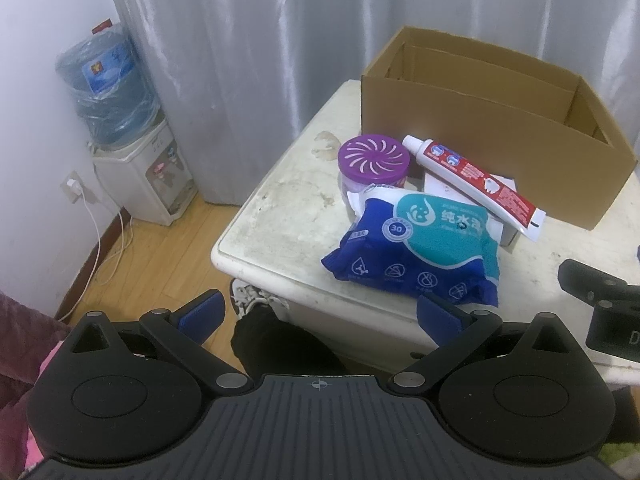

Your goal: Organize objects

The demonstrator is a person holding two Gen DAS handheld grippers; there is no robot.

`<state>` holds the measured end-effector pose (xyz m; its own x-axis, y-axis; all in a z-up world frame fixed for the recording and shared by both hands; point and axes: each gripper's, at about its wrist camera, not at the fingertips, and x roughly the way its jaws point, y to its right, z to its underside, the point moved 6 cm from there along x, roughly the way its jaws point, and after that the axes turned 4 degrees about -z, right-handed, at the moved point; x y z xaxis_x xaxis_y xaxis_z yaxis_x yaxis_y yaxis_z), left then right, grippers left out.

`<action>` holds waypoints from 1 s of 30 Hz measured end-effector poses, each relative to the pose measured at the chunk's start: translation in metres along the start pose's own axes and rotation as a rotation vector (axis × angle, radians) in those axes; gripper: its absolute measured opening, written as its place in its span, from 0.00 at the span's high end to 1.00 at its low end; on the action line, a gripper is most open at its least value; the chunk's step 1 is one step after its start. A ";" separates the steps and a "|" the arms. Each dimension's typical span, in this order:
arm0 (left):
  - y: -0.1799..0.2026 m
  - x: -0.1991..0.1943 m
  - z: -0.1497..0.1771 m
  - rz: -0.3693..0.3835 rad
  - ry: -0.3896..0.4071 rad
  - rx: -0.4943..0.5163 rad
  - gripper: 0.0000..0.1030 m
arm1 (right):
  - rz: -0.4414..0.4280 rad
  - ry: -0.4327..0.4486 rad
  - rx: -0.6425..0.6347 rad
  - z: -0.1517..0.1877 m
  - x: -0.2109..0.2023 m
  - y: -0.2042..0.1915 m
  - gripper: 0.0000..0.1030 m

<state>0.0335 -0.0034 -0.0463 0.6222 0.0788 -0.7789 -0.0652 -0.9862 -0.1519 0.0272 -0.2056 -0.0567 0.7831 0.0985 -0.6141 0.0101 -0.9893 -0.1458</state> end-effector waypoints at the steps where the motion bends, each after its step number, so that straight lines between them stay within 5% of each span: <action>1: 0.000 0.000 0.000 0.000 0.000 0.001 0.00 | 0.000 0.000 0.001 -0.001 0.000 0.000 0.00; 30: 0.004 -0.003 -0.002 -0.001 0.007 0.010 0.00 | 0.007 0.015 0.008 -0.006 -0.005 0.003 0.00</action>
<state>0.0334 -0.0076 -0.0433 0.6277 0.0786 -0.7745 -0.0728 -0.9846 -0.1589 0.0270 -0.2100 -0.0495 0.7923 0.0900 -0.6035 -0.0003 -0.9890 -0.1480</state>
